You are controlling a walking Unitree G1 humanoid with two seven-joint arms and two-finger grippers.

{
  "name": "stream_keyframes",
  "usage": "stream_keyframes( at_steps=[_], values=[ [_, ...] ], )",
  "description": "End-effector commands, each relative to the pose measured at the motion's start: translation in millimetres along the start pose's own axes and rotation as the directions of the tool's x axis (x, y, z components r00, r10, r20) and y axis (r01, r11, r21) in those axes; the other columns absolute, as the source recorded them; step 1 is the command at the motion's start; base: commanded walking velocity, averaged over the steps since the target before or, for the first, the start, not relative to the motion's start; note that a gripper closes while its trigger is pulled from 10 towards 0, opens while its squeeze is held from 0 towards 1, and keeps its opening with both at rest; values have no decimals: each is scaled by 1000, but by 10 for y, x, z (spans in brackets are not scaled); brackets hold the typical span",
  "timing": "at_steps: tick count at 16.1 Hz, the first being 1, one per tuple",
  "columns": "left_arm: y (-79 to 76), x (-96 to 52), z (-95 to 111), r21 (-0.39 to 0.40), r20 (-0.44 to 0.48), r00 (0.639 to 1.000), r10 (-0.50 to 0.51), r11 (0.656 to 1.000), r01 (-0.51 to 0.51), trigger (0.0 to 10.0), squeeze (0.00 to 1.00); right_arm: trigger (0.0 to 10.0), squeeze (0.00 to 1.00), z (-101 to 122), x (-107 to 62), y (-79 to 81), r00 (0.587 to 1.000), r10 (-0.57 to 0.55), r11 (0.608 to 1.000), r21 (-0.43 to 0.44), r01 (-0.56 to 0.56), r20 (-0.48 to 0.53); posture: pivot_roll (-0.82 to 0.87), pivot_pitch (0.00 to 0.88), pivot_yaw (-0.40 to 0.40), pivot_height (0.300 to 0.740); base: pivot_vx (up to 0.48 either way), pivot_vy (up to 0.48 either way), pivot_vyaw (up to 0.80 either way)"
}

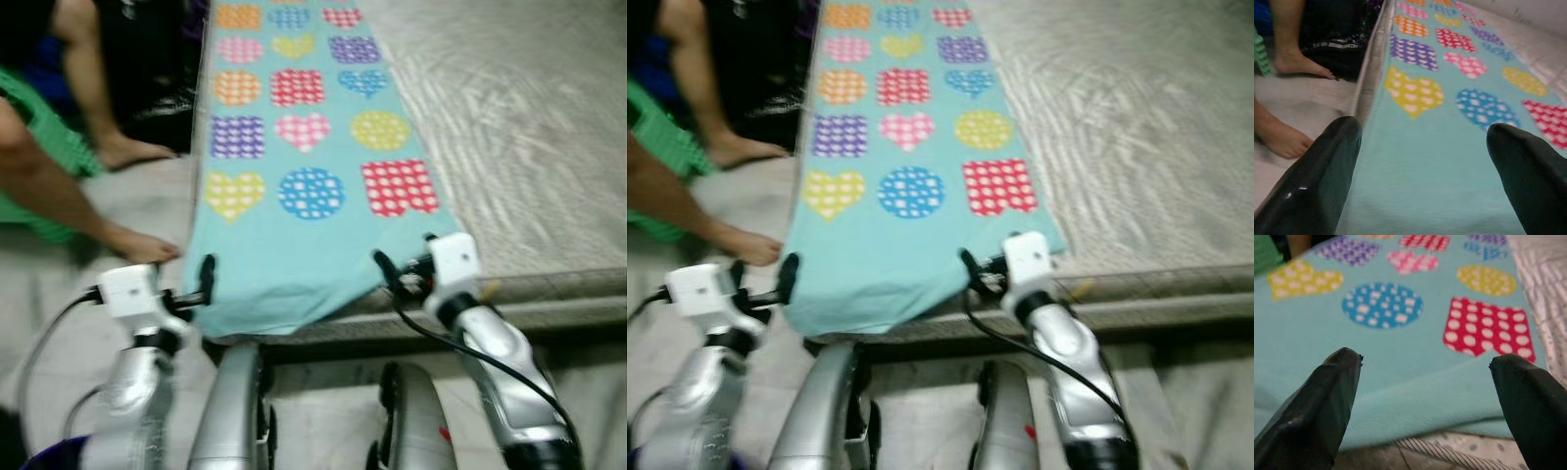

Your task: Clean up the room

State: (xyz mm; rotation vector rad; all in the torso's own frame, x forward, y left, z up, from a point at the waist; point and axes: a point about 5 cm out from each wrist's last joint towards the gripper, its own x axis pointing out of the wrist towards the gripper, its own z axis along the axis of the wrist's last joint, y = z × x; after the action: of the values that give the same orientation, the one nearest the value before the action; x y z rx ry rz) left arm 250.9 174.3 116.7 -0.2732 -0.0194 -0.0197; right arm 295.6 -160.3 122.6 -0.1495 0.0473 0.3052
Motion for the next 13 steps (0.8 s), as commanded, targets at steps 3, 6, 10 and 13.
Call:
stream_keyframes(
  at_steps=[3, 6, 10, 13],
  values=[
    [2, -11, -23, 9, -13, 1000, -9, 1000, 9, 10000, 0, 10000, 0, -3, -6, -21, 1000, -22, 999, 23, 23, -2, -85, 190, -47, 518, 0, 0, 150],
    [11, -19, -34, 8, -27, 1000, 8, 1000, -8, 10000, 0, 10000, 0, -22, -20, -13, 1000, -27, 999, 24, 27, -7, -83, 205, -48, 518, 0, 0, 0],
    [23, -26, -41, 9, -33, 999, 15, 1000, -15, 10000, 0, 10000, 0, -49, -28, -11, 999, -31, 999, 28, 31, -17, -80, 209, -48, 518, 0, 0, 0],
    [39, -41, -35, 11, -37, 999, 21, 1000, -21, 10000, 0, 10000, 0, -3, -14, -3, 999, -38, 998, 47, 38, -2, -74, 219, -48, 518, 0, 0, 0]
  ],
)
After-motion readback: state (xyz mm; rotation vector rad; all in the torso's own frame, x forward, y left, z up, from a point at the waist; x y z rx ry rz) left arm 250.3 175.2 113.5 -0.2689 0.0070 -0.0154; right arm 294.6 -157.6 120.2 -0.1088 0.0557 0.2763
